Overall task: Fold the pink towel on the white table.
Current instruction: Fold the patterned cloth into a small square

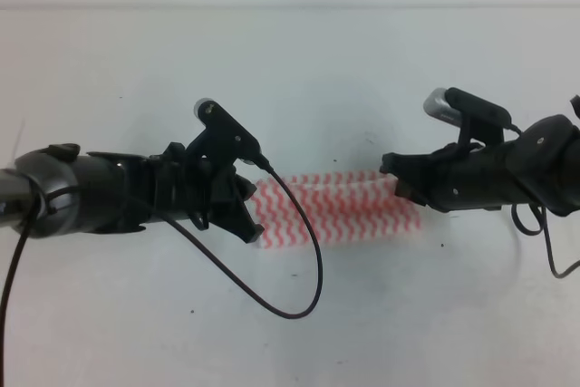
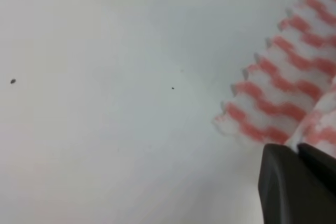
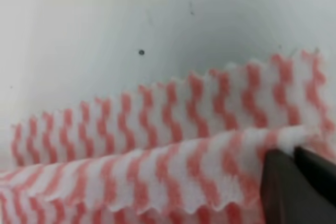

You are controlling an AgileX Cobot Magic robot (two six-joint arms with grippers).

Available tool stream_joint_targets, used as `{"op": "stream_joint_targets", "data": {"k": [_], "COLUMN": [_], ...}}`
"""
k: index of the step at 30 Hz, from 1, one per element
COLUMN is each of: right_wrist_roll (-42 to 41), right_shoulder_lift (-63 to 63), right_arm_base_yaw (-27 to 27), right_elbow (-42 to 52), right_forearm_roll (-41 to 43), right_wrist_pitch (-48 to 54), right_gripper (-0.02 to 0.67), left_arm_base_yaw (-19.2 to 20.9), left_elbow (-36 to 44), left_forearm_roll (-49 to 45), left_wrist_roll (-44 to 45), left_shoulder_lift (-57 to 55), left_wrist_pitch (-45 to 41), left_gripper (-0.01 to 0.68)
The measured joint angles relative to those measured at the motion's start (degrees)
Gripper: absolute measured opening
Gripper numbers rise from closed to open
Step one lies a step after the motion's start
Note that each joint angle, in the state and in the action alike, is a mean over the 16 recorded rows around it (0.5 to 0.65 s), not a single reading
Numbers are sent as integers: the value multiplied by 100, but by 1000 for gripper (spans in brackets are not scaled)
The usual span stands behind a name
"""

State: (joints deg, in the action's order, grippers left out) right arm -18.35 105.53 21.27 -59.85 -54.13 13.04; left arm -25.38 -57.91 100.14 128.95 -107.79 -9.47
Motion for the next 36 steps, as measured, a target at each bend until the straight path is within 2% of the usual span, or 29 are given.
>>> {"op": "stream_joint_targets", "data": {"k": [36], "right_wrist_roll": [-10], "right_shoulder_lift": [138], "right_arm_base_yaw": [2], "right_elbow": [-86], "right_forearm_roll": [31], "right_wrist_pitch": [46], "right_gripper": [-2], "left_arm_base_yaw": [6], "left_elbow": [-8], "left_forearm_roll": [0], "left_wrist_roll": [2], "left_shoulder_lift": [6], "left_wrist_pitch": [35], "left_gripper": [0]}}
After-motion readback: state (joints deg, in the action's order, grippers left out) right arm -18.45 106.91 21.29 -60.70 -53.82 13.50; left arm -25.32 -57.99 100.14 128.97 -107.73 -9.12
